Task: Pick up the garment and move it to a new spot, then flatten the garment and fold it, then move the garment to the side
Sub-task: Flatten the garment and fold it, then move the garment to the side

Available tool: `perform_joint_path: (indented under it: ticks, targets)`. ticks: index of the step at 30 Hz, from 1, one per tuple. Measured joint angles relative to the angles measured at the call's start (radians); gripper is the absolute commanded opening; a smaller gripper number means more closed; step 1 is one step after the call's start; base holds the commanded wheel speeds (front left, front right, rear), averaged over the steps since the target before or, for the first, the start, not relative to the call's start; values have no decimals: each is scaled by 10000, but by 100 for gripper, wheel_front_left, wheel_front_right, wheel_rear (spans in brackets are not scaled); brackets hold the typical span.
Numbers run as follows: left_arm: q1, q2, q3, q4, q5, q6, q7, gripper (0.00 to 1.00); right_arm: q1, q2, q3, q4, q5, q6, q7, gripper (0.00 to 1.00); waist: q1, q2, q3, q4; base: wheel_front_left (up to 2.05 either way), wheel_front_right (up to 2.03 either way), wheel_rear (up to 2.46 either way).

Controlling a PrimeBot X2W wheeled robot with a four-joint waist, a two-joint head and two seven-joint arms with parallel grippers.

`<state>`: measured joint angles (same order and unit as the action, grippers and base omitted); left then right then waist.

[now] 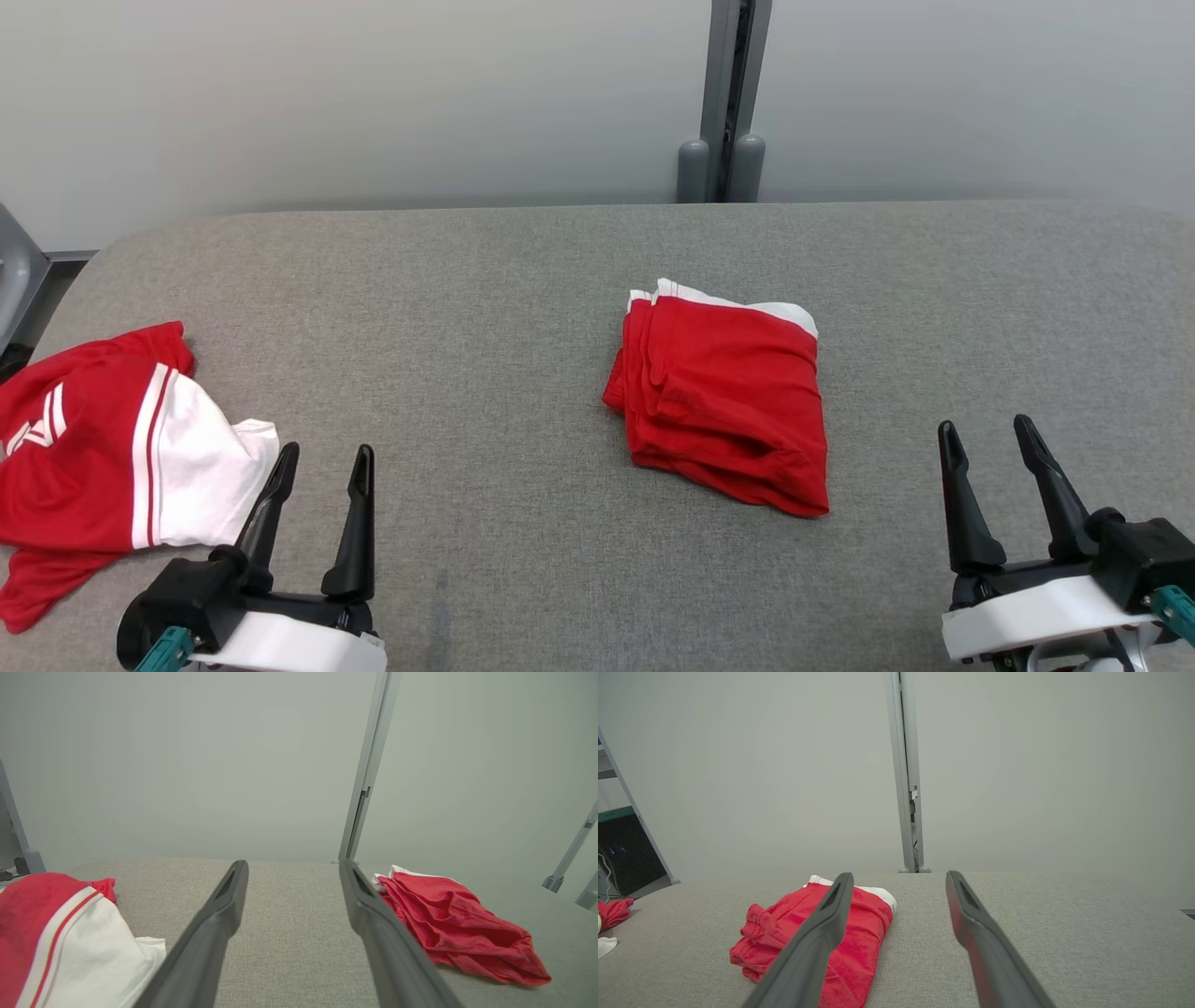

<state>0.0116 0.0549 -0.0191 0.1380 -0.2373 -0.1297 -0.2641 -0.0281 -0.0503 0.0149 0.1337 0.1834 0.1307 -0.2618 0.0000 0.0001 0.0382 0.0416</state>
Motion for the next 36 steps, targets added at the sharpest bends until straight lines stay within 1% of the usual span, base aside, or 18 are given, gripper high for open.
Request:
perform_joint_path:
  ticks: [21, 26, 29, 33, 36]
  targets:
    - [-52, -54, 58, 267, 88, 2, -2, 100, -91, 13, 67, 351, 100, 0, 0, 100, 0, -1, -24, 112, 0, 0, 0]
    - [-121, -56, 169, 570, 171, 385, 0, 100, -107, 15, 130, 479, 171, 0, 0, 100, 0, 0, -6, 213, 0, 0, 0]
    - [-151, -54, 186, 625, 157, 476, 0, 100, -229, 13, 226, 550, 169, 0, 0, 100, 0, 0, 36, 235, 0, 0, 0]
    - [-223, -54, 203, 627, 40, 518, 0, 100, -672, 15, 604, 1114, 261, 0, -4, 100, 0, 0, 179, 215, 0, 0, 0]
    - [-377, -54, 117, 648, -31, 516, 0, 100, -1368, 23, 884, 2094, 228, 0, 67, 100, 0, 0, 341, 205, 0, 0, 0]
